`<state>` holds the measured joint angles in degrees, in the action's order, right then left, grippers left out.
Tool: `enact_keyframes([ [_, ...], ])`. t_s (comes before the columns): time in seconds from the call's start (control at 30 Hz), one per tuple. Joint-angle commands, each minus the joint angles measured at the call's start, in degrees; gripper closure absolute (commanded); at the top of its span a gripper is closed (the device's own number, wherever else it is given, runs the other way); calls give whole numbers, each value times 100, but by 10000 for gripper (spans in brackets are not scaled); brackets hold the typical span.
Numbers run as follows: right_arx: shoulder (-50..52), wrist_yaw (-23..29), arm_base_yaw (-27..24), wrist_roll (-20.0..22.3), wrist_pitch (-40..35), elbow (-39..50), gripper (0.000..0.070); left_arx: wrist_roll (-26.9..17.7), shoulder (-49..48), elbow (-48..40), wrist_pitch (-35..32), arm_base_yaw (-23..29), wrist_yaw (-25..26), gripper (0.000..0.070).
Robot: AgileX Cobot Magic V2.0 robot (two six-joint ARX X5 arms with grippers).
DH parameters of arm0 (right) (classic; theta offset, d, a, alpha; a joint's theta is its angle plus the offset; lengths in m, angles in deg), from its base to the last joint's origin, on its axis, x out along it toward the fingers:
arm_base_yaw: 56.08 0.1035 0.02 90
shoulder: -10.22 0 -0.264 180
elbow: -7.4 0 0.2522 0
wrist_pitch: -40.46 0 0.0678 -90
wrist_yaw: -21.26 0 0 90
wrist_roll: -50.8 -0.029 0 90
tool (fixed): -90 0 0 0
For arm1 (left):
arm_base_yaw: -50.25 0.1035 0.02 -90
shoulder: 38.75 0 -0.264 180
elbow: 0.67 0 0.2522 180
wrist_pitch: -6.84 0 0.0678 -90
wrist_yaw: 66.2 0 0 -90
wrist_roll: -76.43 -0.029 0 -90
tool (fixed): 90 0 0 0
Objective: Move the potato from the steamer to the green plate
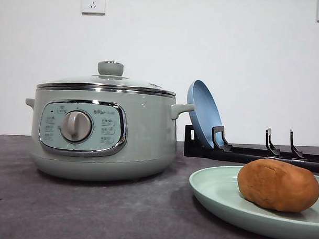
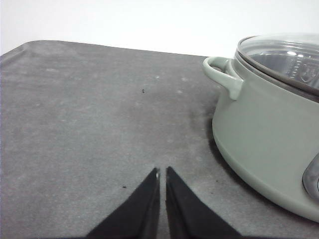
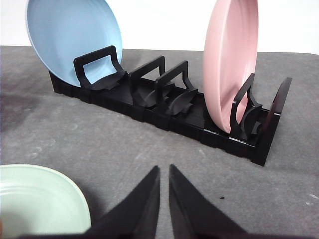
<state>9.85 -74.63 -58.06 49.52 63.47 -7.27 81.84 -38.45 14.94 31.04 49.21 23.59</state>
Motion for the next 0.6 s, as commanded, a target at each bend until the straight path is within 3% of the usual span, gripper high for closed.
enact_keyframes([
  [0.0,15,-9,-4,44,-37,22,679,-42,-11,-116,37,-7,-22,683],
  [0.57,15,-9,-4,44,-37,22,679,-42,-11,-116,37,-6,-22,683],
])
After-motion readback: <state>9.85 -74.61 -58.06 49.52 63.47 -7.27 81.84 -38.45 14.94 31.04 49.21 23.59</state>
